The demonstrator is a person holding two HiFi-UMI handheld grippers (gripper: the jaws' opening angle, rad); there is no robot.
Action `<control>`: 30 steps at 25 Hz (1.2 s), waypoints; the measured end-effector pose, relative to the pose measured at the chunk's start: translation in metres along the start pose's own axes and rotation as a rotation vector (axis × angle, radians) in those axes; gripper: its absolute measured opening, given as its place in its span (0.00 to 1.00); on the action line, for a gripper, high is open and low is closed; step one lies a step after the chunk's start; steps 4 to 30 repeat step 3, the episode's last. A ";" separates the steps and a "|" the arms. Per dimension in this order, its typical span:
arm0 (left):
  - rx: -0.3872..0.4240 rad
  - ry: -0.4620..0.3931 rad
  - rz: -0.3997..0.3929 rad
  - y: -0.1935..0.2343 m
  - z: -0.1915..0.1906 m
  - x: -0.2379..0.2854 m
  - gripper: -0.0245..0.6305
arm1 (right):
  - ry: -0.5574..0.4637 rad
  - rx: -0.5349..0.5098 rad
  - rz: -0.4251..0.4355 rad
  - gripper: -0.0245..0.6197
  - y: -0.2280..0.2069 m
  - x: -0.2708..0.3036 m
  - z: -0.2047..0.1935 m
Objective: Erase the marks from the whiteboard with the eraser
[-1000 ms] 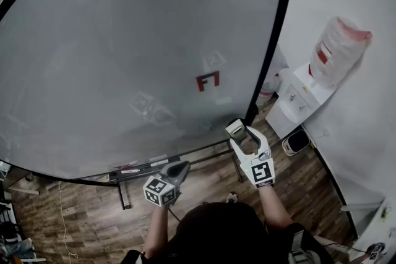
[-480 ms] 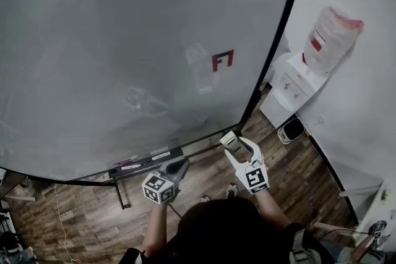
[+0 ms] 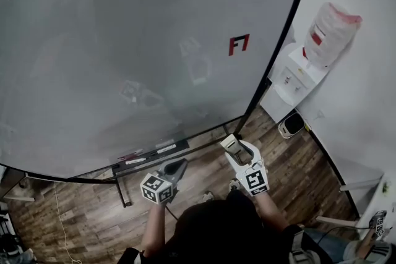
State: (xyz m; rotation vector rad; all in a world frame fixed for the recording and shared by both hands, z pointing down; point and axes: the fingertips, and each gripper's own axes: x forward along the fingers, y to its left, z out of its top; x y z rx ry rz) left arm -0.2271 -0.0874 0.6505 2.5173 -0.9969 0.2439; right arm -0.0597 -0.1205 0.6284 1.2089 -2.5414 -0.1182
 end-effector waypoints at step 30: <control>0.000 -0.011 0.012 0.003 0.000 -0.012 0.06 | 0.000 -0.006 -0.004 0.39 0.007 -0.003 0.001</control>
